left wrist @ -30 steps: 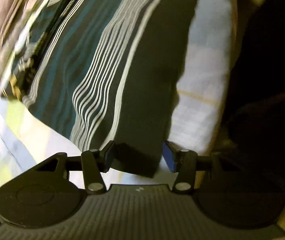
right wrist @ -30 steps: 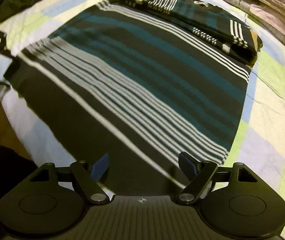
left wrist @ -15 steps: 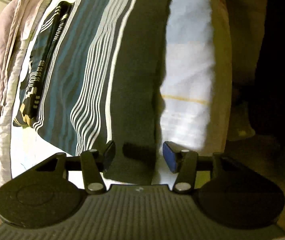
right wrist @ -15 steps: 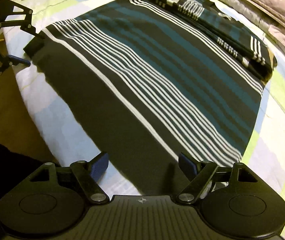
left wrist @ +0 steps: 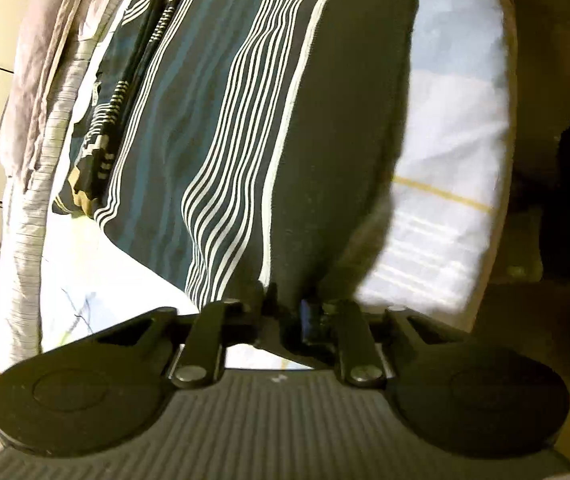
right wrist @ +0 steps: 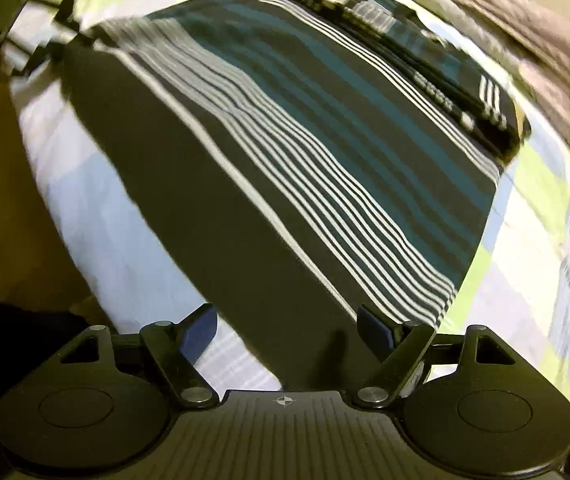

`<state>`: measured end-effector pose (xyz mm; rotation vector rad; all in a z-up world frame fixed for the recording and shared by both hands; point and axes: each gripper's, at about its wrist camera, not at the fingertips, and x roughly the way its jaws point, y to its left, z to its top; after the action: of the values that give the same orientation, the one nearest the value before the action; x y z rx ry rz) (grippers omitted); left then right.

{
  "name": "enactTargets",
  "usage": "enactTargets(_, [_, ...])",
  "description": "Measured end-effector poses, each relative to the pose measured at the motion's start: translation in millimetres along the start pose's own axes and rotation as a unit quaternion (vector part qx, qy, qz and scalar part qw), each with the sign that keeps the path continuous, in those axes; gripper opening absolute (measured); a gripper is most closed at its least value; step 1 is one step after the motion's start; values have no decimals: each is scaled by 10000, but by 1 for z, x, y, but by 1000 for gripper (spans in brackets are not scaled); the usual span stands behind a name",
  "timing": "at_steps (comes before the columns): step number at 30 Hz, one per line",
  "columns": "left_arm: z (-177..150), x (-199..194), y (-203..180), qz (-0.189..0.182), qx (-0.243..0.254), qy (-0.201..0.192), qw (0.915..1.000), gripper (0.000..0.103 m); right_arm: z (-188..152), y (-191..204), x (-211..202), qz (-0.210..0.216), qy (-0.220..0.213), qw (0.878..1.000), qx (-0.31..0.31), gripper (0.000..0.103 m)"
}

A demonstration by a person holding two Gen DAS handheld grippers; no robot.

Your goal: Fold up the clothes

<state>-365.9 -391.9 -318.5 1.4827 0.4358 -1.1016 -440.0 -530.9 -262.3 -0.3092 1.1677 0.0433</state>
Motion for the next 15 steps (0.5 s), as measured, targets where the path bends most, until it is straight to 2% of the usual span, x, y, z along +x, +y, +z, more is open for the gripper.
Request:
enactTargets(5, [1,-3,23,-350,-808,111,9961,8,7,30,5,325,-449,9939,-956,80])
enactTargets(7, [3,-3,37,-490,-1249,151,9909,7,12,38,12,356,-589,9903,-1207,80])
enactTargets(10, [3,-10,52,-488,-1497,114,9875,7,18,38,22,353,-692,9878,-1351,80])
enactTargets(14, [2,-21,60,-464,-1554,26,9868,7,5,30,16,-166,-724,9839,-1627,79])
enactTargets(15, [2,-23,61,-457,-1546,7,9869,7,-2,24,17,-313,-615,9844,-1618,75])
